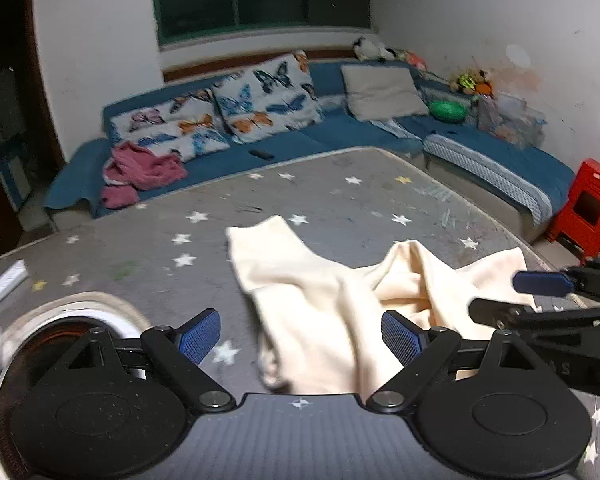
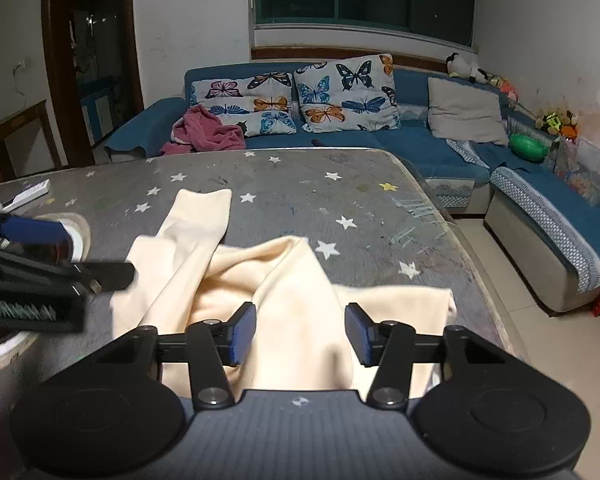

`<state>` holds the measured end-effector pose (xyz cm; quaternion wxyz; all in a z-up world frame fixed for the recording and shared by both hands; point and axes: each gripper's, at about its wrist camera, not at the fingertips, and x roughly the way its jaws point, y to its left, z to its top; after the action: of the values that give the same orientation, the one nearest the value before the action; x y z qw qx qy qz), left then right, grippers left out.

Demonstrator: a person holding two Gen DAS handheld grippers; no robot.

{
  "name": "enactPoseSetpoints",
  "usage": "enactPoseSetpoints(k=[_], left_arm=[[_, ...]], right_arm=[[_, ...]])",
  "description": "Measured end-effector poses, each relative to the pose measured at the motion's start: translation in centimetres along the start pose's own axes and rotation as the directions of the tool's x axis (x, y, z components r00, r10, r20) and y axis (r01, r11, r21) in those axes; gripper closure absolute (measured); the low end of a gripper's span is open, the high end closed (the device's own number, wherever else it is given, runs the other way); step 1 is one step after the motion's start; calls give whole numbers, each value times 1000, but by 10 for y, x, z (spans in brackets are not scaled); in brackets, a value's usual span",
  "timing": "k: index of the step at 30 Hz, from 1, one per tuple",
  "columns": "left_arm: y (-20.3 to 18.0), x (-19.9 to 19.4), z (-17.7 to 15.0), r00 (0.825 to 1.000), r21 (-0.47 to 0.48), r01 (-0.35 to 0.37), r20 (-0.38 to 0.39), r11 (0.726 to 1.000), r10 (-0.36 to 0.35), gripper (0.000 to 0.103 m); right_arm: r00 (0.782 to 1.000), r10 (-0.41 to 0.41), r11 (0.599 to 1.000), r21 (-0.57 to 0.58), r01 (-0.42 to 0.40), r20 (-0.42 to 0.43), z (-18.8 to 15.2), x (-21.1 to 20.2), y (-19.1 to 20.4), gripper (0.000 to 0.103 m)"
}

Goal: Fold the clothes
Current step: 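Close both grippers on the cream sweatshirt fabric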

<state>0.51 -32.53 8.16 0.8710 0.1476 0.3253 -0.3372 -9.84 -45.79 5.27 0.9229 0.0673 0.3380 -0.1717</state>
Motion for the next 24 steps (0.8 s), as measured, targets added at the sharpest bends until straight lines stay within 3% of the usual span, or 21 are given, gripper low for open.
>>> enactPoseSetpoints(k=[3,8,10,13,14,16,18,24], left_arm=[[-2,23,5,999,-4,28,-40,1000,-28,19],[3,45,3,993,-19,75,-92,997,-76,56],[6,49,1,991,-26,91,-97,996,-93,78],[12,47,-2,991,-35,103,-87,994,-106,93],[15,45,-2,991,-37,101,-82,994,-104,95],[20,42,-3,992,-48,97,-76,994,-101,97],[26,38,-3,993,-59,92,-70,994,-96,99],[27,21,-3,994,-70,102,-37,992,-105,97]], right_arm=[[1000,15,1000,4,-15,-7,11,18,-4,55],[999,38,999,7,-38,-30,27,48,-9,55],[998,49,999,16,-48,-45,33,62,-11,58],[995,68,997,28,-66,-75,36,84,-11,64],[994,65,998,25,-63,-85,36,90,-11,65],[993,64,998,24,-62,-101,36,100,-10,85],[992,66,997,36,-63,-107,34,104,-13,95],[1000,24,999,40,-24,-14,29,68,-19,98]])
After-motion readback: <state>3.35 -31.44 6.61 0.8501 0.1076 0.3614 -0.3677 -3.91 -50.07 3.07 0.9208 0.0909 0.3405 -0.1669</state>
